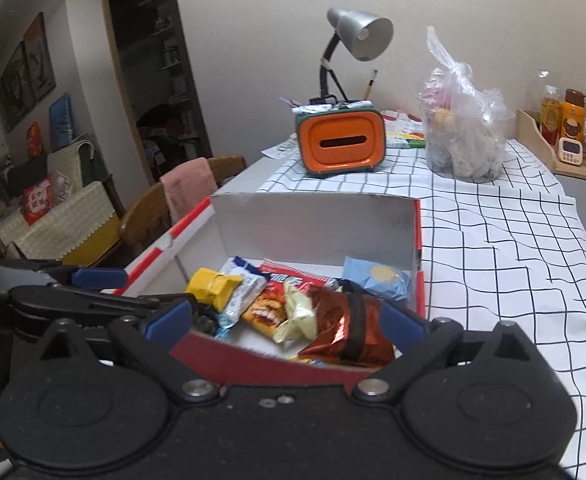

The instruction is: Organize snacks

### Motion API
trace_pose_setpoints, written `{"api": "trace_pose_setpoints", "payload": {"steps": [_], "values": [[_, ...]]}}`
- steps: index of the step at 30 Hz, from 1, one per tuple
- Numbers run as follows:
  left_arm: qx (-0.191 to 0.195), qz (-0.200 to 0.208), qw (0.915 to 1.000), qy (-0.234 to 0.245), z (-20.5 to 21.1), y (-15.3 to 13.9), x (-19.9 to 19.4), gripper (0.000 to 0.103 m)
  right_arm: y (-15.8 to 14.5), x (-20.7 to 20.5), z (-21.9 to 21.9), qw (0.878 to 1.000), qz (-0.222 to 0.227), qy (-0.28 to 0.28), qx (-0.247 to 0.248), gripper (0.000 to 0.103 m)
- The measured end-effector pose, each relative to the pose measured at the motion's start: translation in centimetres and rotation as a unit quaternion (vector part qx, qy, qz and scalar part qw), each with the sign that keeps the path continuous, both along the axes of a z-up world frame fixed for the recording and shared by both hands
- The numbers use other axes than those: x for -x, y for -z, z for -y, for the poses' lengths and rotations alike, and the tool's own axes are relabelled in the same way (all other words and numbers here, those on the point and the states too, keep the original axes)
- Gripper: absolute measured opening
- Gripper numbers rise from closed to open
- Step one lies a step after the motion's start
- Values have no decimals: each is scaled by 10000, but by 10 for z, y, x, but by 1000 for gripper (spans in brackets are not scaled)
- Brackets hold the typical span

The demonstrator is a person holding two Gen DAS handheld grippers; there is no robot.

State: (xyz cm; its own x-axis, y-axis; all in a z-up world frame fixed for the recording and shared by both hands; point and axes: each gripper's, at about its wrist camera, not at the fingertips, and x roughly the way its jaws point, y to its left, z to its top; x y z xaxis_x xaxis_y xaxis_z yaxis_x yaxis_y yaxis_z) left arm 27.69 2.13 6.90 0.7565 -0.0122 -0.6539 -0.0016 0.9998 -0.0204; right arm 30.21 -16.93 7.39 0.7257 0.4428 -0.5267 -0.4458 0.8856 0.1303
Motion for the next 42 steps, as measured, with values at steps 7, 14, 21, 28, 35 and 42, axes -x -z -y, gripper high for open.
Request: {"api": "trace_pose_setpoints", "payload": {"steps": [7, 14, 21, 28, 35, 42], "values": [[105, 120, 9999, 12, -6, -8, 24, 91, -9, 28, 4, 9997, 149, -125, -140, 103], [163, 315, 9994, 44, -7, -15, 49, 98, -15, 48, 9, 9994, 249, -110, -225, 103], [207, 441, 9988, 12, -6, -17, 68, 99, -16, 59, 12, 9987, 312, -70, -390, 103], [300, 406, 9986, -139, -8, -12, 75, 99, -10, 68, 13, 9985, 291, 126, -456, 103], [102, 347, 9992, -172, -1, -9, 82, 99, -8, 77, 8, 9982, 413, 185, -398, 103], [-33, 433, 9990, -123, 8, -10, 89, 99, -6, 80, 7, 9976, 534, 162, -421, 103]]}}
